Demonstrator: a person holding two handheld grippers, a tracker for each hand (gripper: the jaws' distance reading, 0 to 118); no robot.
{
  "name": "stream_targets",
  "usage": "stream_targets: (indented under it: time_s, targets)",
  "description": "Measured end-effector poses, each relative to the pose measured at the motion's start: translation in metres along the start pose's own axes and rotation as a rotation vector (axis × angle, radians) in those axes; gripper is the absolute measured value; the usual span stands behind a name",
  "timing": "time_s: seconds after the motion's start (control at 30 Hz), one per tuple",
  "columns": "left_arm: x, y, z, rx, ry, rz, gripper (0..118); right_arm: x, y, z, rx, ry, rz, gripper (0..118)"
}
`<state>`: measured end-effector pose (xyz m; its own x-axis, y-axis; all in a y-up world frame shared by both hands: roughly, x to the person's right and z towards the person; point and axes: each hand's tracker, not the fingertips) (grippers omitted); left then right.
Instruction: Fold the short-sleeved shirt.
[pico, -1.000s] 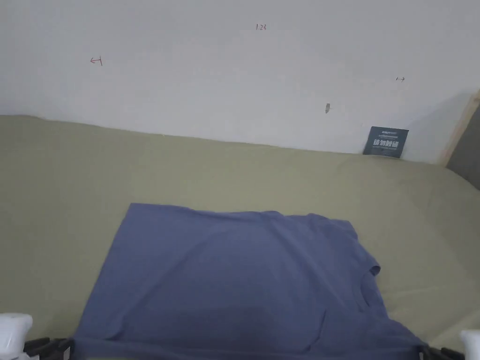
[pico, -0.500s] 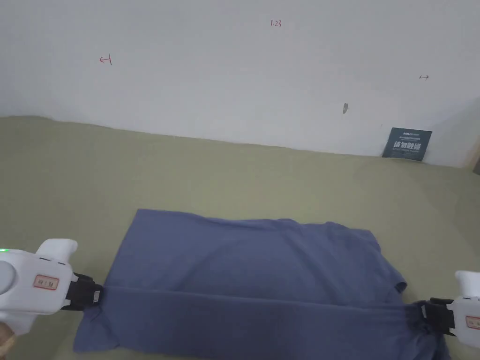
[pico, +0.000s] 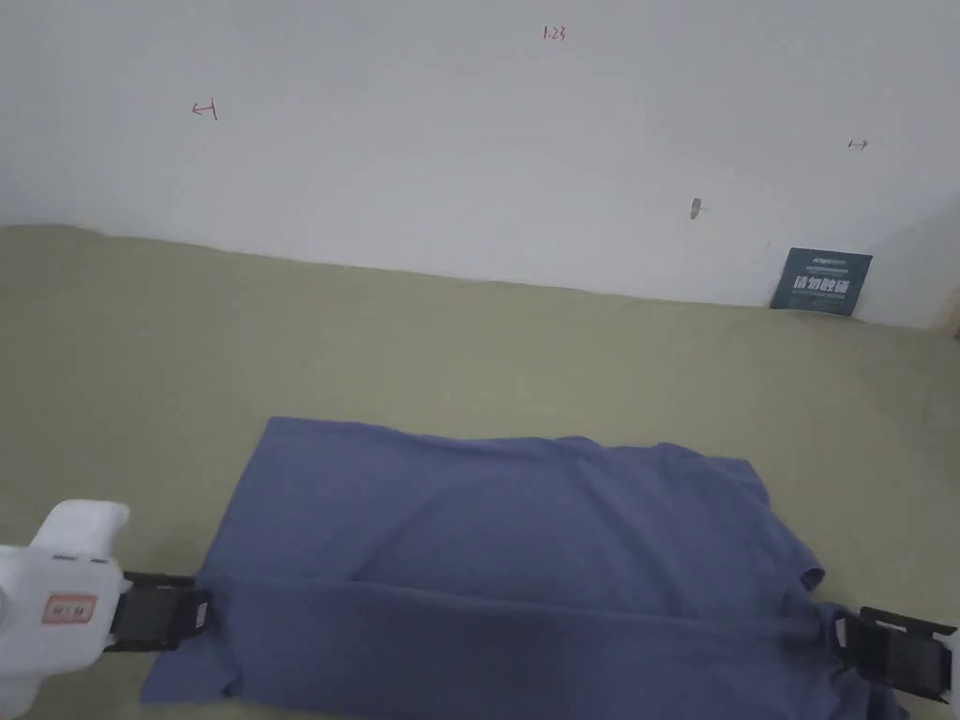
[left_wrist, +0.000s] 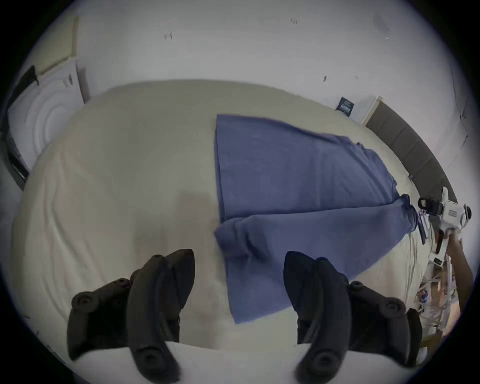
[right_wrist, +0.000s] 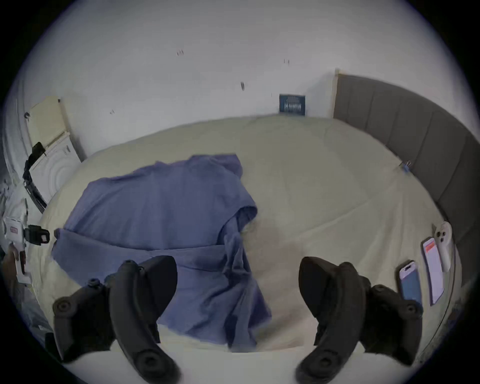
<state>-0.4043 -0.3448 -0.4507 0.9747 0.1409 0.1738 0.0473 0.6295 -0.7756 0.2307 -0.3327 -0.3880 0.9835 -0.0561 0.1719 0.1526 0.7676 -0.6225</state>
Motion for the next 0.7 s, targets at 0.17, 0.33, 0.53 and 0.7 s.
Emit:
stream_targets:
  time_s: [0.17, 0.33, 0.53, 0.7]
  targets:
    - [0.008, -0.048, 0.053, 0.118, -0.089, 0.093, 38, -0.010, -0.028, 0.039, -0.031, 0.062, 0.019, 70]
    - [0.013, -0.094, 0.056, 0.121, -0.083, 0.133, 0, -0.028, -0.071, 0.054, -0.105, 0.028, 0.048, 7]
    - [0.017, -0.096, 0.032, 0.079, -0.077, 0.162, 0, -0.025, -0.097, 0.057, -0.130, 0.065, -0.010, 7]
    - [0.011, -0.065, 0.004, 0.095, -0.029, 0.194, 96, -0.013, -0.092, 0.059, -0.111, 0.028, -0.018, 7]
